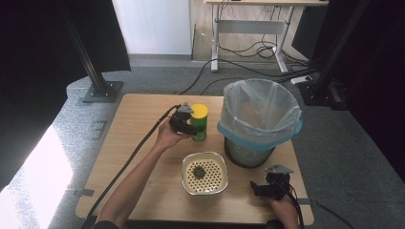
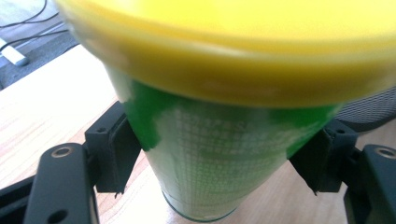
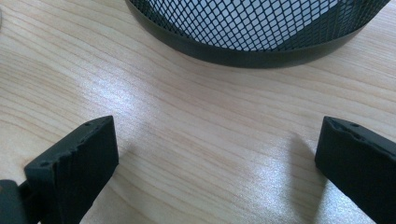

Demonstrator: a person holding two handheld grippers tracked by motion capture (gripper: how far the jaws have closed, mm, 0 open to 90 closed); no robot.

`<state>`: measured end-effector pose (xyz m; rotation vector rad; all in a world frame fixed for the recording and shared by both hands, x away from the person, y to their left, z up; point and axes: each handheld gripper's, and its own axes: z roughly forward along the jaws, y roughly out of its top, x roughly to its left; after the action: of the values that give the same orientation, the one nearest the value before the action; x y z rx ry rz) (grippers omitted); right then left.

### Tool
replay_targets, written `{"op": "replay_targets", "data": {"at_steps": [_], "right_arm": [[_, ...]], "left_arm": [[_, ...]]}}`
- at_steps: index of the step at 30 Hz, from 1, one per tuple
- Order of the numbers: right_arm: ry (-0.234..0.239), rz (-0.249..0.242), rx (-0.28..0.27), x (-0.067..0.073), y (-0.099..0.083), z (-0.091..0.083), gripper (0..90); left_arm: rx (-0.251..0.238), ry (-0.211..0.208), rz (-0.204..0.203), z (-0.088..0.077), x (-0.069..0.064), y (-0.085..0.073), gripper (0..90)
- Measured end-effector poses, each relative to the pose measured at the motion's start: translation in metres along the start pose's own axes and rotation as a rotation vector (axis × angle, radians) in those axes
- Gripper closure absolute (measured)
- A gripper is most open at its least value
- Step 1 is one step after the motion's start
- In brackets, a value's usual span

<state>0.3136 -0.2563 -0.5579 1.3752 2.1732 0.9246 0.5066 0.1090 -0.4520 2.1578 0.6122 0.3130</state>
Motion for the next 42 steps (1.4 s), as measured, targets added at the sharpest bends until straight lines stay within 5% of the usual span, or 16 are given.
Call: {"op": "replay_targets", "data": {"at_steps": [7,20,24,27,31,42], "right_arm": [[0.000,0.000,0.000,0.000,0.000,0.000,0.0],[0.000,0.000,0.000,0.000,0.000,0.000,0.0],[0.000,0.000,0.000,0.000,0.000,0.000,0.0],[0.000,0.000,0.000,0.000,0.000,0.000,0.0],[0.000,0.000,0.000,0.000,0.000,0.000,0.0],[0.000,0.000,-0.001,0.000,0.000,0.000,0.0]], "left_arm": [[-0.001,-0.035,-0.007,-0.015,-0.005,0.011,24.3],[-0.028,-0.037,-0.023,-0.047,-0.008,0.028,24.4],[-0.008,-0.010,0.002,-0.055,-0.012,0.039,24.4],[-0.051,-0.026,-0.013,-0.065,-0.014,0.046,24.4],[-0.038,-0.015,0.022,-0.075,-0.019,0.058,24.4],[-0.065,-0.036,0.034,-0.099,-0.022,0.088,24.4]]}}
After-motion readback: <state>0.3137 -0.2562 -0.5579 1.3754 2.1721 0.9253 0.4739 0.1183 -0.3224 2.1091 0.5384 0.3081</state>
